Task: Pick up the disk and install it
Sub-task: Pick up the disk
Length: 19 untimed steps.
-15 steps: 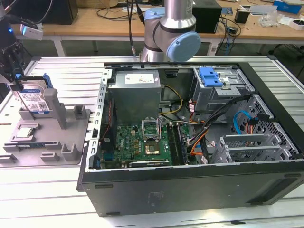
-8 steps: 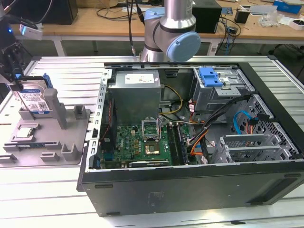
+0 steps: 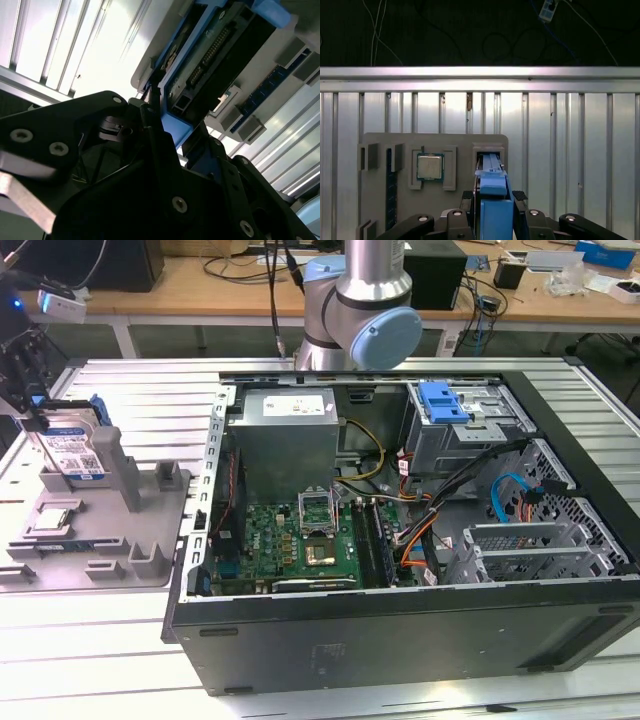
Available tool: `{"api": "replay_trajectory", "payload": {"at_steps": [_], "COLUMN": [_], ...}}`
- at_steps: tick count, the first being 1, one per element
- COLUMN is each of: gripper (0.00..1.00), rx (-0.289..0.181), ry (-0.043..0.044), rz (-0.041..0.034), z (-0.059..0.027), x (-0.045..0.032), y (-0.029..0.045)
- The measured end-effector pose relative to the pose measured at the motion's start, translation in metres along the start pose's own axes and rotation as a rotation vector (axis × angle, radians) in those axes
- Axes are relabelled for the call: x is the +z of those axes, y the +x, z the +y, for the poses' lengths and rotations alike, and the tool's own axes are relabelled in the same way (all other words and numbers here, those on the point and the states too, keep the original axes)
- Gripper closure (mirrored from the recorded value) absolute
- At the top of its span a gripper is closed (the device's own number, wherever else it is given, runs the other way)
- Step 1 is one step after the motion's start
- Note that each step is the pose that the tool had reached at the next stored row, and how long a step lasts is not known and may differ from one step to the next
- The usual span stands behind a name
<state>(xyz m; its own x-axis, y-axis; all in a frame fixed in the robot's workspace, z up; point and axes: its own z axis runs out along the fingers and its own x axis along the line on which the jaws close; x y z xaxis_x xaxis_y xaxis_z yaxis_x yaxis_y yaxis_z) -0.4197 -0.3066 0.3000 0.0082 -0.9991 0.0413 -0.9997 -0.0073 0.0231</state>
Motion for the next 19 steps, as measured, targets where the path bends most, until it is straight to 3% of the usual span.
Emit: {"api": "replay_trajectory", "payload": {"at_steps": [8, 9, 19], "gripper": [0.57, 0.63, 0.63], "rx": [0.000, 0.000, 0.000], "ry": [-0.0001, 0.0000, 0.0001], "rz": [0.0000, 0.0000, -0.0001], "z": [0.0002, 0.0002, 0.0004], "x": [0.0000, 0.0000, 0.0000], "y": [0.0000, 0.0000, 0.0000]}}
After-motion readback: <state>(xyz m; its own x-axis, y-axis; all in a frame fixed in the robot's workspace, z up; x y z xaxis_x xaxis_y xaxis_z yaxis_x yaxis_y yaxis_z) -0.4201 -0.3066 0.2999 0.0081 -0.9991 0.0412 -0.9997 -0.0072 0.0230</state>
